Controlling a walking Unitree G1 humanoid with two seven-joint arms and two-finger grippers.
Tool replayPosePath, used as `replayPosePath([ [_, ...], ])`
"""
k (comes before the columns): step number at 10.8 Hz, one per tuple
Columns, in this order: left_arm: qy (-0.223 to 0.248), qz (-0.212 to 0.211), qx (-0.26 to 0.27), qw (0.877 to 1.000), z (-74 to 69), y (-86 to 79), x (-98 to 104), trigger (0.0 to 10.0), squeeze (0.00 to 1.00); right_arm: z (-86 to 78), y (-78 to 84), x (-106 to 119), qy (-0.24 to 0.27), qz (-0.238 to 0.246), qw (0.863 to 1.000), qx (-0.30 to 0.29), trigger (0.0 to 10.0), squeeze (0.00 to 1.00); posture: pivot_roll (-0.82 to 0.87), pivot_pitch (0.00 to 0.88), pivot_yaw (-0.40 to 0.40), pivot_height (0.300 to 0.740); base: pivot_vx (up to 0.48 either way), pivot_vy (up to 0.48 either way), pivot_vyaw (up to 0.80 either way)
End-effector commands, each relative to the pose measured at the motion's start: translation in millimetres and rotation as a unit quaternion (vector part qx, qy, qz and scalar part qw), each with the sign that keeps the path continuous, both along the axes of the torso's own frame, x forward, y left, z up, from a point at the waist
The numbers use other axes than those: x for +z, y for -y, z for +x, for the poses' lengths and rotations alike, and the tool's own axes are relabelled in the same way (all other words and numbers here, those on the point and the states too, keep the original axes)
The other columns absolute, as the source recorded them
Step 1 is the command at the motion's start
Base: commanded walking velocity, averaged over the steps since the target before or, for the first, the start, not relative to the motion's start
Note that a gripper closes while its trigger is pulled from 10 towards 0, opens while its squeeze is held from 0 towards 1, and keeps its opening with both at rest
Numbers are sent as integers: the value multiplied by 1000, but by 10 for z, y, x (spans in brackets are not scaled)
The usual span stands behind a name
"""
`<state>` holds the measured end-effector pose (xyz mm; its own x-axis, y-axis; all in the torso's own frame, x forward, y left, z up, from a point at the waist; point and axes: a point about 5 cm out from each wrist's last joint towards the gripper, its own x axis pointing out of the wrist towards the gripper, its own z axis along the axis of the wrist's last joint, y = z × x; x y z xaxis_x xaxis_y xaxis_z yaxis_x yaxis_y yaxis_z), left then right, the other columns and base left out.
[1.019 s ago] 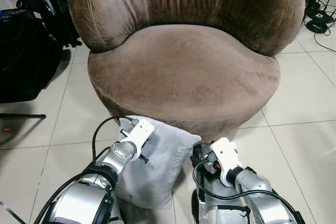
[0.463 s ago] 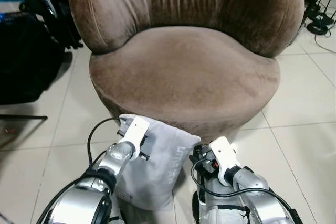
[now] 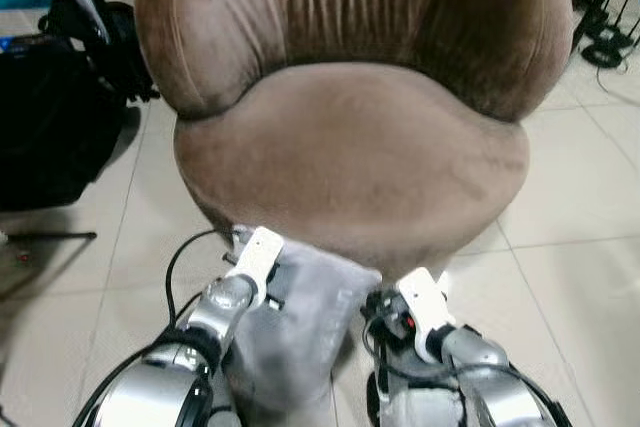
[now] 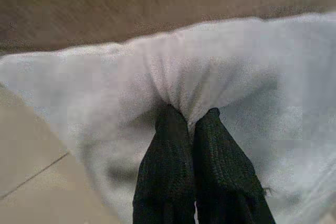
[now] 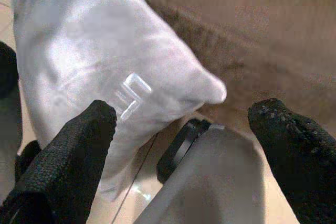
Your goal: Move the pillow to the sofa from floor
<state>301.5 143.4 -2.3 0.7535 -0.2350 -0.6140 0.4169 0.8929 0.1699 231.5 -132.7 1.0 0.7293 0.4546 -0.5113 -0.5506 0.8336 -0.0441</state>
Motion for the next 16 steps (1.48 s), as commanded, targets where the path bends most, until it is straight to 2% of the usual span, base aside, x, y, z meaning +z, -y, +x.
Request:
replayPosePath([
  [1,31,-8,1,999,78,22,95,10000,0,-30,19,-30,-8,-4,1000,1,10000,0,-211,110,-13,588,0,0,0],
  [11,38,-11,-9,999,89,89,113,10000,0,-22,47,-59,-9,-11,1000,-2,10000,0,-210,106,-13,740,0,0,0],
  [16,37,-10,-7,999,76,78,100,10000,0,10,36,-50,-4,-2,1000,-1,10000,0,-205,95,-14,740,0,0,0],
])
